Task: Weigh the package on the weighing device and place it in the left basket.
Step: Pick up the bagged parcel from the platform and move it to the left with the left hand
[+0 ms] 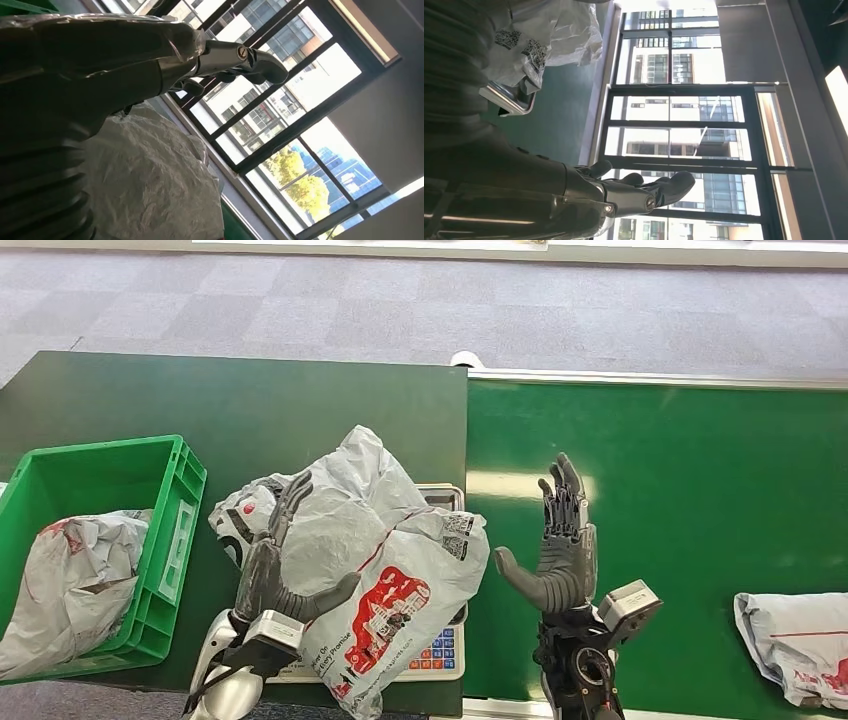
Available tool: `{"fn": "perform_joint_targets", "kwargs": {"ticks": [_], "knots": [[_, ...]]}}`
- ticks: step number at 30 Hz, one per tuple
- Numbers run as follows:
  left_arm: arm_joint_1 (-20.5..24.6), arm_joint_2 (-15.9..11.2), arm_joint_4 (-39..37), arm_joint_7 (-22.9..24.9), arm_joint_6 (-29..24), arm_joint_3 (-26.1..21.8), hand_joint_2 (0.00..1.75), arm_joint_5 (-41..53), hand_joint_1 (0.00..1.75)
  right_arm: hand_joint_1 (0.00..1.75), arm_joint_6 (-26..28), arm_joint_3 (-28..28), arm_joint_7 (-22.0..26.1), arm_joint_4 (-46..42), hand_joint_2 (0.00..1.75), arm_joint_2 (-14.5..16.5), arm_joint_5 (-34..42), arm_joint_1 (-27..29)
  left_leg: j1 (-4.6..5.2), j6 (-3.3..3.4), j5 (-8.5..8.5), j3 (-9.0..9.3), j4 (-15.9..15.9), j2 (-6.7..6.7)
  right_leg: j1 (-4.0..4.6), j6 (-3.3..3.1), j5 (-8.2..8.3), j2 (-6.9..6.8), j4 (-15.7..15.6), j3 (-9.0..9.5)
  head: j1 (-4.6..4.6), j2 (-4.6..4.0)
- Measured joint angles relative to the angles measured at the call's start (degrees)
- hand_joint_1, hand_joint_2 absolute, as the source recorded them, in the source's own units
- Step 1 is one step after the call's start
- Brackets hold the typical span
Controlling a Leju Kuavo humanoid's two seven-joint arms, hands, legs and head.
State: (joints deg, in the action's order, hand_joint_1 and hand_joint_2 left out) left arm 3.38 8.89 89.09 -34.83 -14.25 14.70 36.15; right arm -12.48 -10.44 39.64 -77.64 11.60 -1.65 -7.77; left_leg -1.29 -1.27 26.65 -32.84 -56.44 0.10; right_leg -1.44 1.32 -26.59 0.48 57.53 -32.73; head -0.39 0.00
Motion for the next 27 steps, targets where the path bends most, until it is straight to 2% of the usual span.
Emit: {"fn": "perform_joint_targets", "kwargs": {"ticks": [7, 13, 27], "knots": [[1.45, -1.42, -2.87, 1.52, 3.29, 2.9, 1.75, 7.54, 0.0, 0.0, -0.49, 1.21, 0.09, 0.02, 1.75, -0.02, -0.44, 0.08, 0.0, 0.0, 0.0, -0.01, 0.0, -0.01, 0.0, 0.0, 0.0, 0.0, 0.0, 0.0, 0.0, 0.0], [2.49, -2.34, -5.83, 5.13, 7.6, 4.35, 1.75, 13.33, 0.0, 0.0, -1.13, 1.79, 0.09, 0.02, 1.75, -0.02, -1.02, 0.17, 0.0, 0.0, 0.0, -0.01, 0.0, 0.0, 0.0, 0.0, 0.0, 0.0, 0.0, -0.01, 0.0, 0.0], [3.86, -3.44, -9.76, 6.67, 10.47, 5.55, 1.75, 15.6, 0.0, 0.0, -1.27, 2.26, 0.09, 0.02, 1.75, -0.02, -1.46, 0.56, 0.0, 0.0, 0.0, -0.01, 0.0, -0.01, 0.0, 0.0, 0.0, 0.0, 0.0, 0.0, 0.0, 0.0]]}}
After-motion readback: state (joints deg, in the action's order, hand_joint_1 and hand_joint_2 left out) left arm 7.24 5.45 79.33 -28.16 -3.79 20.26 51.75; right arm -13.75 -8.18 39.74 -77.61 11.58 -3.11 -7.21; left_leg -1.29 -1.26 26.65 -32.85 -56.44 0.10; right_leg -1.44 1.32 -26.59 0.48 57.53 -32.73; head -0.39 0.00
